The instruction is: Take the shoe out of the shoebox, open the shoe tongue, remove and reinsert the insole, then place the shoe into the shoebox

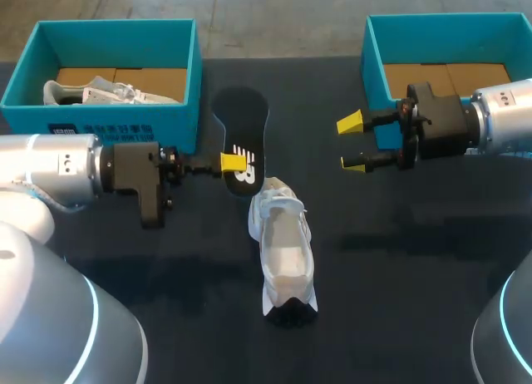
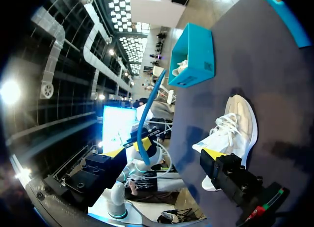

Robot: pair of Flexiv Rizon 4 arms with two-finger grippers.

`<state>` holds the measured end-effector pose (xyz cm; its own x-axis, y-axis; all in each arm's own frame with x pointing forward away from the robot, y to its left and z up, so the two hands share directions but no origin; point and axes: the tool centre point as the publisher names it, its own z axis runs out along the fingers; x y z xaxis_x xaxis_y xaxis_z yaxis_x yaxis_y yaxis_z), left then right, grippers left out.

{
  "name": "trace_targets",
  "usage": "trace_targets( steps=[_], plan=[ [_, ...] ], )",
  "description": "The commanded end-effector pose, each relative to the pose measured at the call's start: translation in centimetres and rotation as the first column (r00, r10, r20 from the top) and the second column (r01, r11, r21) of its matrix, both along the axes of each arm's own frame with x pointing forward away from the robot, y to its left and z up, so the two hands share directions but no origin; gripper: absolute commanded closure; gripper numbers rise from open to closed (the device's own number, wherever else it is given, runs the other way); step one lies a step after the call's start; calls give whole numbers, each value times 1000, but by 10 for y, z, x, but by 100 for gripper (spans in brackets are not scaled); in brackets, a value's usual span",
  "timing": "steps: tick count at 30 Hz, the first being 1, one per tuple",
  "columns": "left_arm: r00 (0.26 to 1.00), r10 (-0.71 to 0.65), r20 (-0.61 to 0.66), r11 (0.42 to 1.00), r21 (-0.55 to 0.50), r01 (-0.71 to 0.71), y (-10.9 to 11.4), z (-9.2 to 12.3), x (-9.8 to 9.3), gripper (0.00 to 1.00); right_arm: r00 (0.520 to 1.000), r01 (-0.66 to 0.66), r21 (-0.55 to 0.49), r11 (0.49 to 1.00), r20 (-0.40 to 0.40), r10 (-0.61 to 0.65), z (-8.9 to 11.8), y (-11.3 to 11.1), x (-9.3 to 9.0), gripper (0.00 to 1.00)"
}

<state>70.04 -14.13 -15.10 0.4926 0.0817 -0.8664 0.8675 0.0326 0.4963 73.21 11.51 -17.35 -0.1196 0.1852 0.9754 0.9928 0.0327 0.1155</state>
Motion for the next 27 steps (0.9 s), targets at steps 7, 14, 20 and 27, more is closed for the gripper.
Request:
trace_targets(
  steps=[7, 14, 20, 27],
  plan=[
    [1000, 2, 3, 1000, -2, -2, -1, -1, 0, 100, 1000, -1, -5, 1000, 2, 1, 1, 2, 1, 0],
    [1000, 2, 3, 1000, -2, -2, -1, -1, 0, 100, 1000, 26, -4, 1000, -5, -26, 10, 24, 23, 0],
    [1000, 2, 3, 1000, -2, -2, -1, -1, 0, 100, 999, 37, -23, 999, -10, -37, 20, 46, 40, 0],
    [1000, 2, 3, 1000, -2, -2, -1, -1, 0, 100, 999, 30, -19, 999, -40, -31, 18, 67, 59, 0]
  ],
)
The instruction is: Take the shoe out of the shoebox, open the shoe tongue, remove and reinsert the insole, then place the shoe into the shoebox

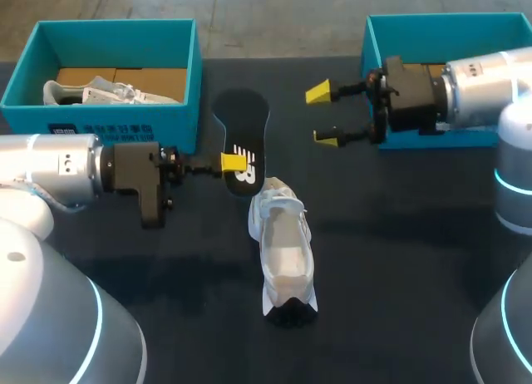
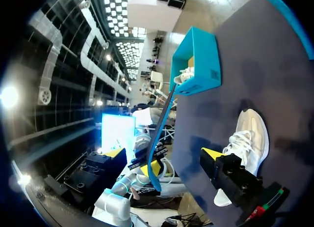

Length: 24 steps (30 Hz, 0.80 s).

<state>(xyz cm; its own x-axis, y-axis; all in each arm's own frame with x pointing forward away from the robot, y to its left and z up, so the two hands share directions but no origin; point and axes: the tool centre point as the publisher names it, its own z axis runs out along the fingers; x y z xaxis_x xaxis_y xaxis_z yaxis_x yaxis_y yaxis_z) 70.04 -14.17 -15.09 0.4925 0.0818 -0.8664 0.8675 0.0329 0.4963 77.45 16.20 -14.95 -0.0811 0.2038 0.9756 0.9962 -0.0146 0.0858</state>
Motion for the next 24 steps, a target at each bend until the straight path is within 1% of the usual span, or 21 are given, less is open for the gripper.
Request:
trace_targets(
  steps=[1, 7, 14, 24],
  plan=[
    [1000, 2, 3, 1000, -2, -2, -1, -1, 0, 100, 1000, -19, -2, 1000, -16, 19, -7, 22, 18, 0],
    [1000, 2, 3, 1000, -2, -2, -1, -1, 0, 100, 998, -38, 13, 999, -48, 39, -14, 39, 27, 0],
    [1000, 2, 3, 1000, -2, -2, -1, -1, 0, 100, 996, -70, 31, 997, -62, 72, -15, 59, 33, 0],
    [1000, 2, 3, 1000, -2, -2, -1, -1, 0, 100, 990, -100, 18, 995, -96, 101, -12, 79, 29, 0]
  ],
)
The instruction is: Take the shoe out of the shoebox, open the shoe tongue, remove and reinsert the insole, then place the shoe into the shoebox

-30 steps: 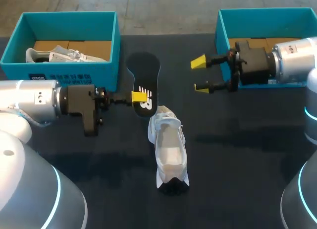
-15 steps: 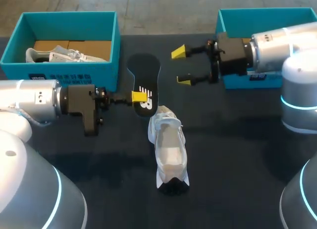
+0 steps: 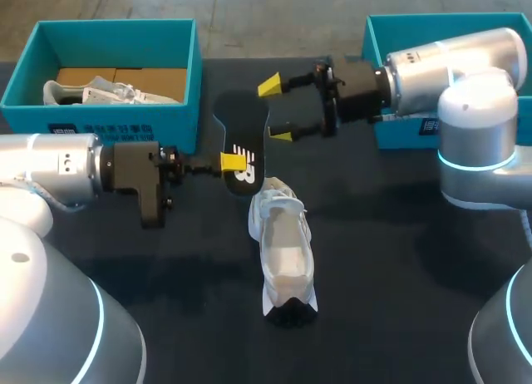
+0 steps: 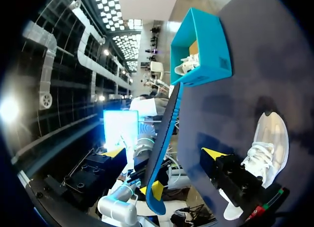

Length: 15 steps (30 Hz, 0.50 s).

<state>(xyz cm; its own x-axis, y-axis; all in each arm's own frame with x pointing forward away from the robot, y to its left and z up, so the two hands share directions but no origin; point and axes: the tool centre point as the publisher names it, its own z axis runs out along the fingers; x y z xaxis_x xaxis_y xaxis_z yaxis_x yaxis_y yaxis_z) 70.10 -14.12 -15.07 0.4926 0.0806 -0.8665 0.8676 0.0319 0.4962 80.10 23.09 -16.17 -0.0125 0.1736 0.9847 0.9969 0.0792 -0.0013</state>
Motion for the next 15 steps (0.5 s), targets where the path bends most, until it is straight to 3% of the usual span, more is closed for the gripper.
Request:
trace_targets(
  steps=[1, 15],
  plan=[
    [1000, 3, 3, 1000, -2, -3, -1, -1, -1, 100, 1000, -7, -13, 1000, -12, 7, 1, 12, 2, 0],
    [1000, 3, 3, 1000, -2, -3, -1, -1, -1, 100, 999, -36, -2, 999, -27, 36, 8, 35, -3, 0]
  ],
)
